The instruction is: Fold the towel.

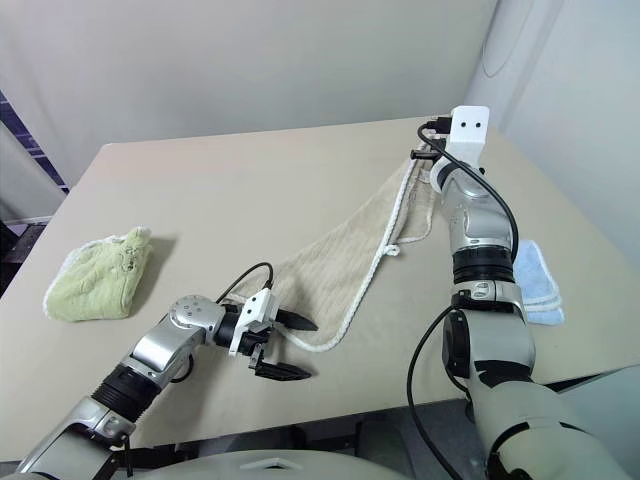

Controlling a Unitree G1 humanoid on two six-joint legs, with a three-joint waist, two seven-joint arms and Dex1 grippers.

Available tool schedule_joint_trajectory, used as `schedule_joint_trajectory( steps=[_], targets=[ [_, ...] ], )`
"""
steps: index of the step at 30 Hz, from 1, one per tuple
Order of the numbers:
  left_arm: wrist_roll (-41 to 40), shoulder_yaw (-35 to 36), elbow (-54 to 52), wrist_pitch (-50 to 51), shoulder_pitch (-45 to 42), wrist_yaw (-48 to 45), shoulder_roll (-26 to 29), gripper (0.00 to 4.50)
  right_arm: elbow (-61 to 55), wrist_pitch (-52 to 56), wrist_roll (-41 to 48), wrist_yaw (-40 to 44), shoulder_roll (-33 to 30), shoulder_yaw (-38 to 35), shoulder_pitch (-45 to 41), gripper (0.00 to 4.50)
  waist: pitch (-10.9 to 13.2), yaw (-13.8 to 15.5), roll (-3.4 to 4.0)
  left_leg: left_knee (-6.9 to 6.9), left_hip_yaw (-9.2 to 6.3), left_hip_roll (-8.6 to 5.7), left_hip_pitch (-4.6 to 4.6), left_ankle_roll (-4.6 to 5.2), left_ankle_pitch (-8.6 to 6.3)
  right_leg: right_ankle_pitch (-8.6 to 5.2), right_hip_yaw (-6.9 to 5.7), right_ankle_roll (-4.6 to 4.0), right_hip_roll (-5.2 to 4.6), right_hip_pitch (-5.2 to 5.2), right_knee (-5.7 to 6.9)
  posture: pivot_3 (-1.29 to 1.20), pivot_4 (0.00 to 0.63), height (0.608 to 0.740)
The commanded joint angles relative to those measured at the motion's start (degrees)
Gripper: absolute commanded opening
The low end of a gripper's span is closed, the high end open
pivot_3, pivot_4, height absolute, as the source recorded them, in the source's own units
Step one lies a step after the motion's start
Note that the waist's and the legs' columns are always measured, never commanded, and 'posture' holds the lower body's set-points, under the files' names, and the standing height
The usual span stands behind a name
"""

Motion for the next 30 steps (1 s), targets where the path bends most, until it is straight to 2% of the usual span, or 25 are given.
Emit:
schedule_joint_trajectory(
  steps=[1,11,12,16,23,27,30],
  targets=[
    [3.9,-1.8,4.8,-2.5,0.0,0.7,-1.5,3.92,-3.6,0.4,-0.2,-0.4,-0.4,-0.2,-0.3,0.00,0.0,0.0,0.03,0.02,0.00,0.00,0.05,0.00,0.00,0.00,0.00,0.00,0.00,0.05,0.00,0.00,0.000,0.740],
    [8.6,-2.8,9.3,-7.0,-2.4,1.6,-4.5,0.20,-5.1,1.5,-0.1,-0.9,-1.2,-0.8,0.3,0.00,-0.2,0.0,0.25,0.02,-0.01,0.00,0.06,0.03,0.00,0.09,-0.01,0.17,0.06,0.07,0.00,0.00,0.000,0.740],
    [8.7,-2.8,9.4,-7.1,-2.5,1.6,-4.7,0.03,-5.0,1.5,-0.1,-0.9,-1.2,-0.9,0.4,0.00,-0.2,0.0,0.26,0.02,-0.01,0.00,0.06,0.03,-0.01,0.09,-0.02,0.18,0.07,0.07,0.00,0.00,0.000,0.740],
    [8.4,-1.8,9.7,-6.6,-3.3,1.9,-4.9,0.03,-5.2,1.3,-0.1,-1.1,-1.3,-0.9,0.6,0.00,-0.2,0.1,0.26,0.03,-0.01,-0.01,0.06,0.03,-0.01,0.09,-0.02,0.18,0.06,0.08,0.00,0.00,0.000,0.740],
    [-1.3,5.8,3.0,6.4,-5.5,0.3,-3.4,0.03,-4.7,0.4,-0.3,-1.2,-2.1,-1.2,0.8,0.00,-0.1,-0.2,0.23,0.06,-0.01,-0.02,0.02,0.04,0.00,0.09,-0.02,0.20,0.14,0.04,0.03,0.00,0.000,0.740],
    [-13.7,18.1,-0.6,22.6,-11.3,4.7,-1.6,0.03,-4.1,-0.3,-0.2,-1.2,-3.6,-2.1,1.6,0.00,0.0,-0.2,0.05,0.03,-0.05,0.01,-0.09,0.04,0.00,0.10,-0.04,0.23,0.19,-0.10,0.09,0.00,0.000,0.740],
    [-16.2,24.1,4.3,27.0,-16.2,7.6,0.2,0.03,-3.7,-0.8,-0.2,-1.1,-4.7,-2.7,2.3,0.00,0.0,-0.3,0.01,0.06,-0.08,0.01,-0.06,0.04,0.00,0.10,-0.07,0.24,0.23,-0.08,0.12,0.00,0.000,0.740]
  ],
)
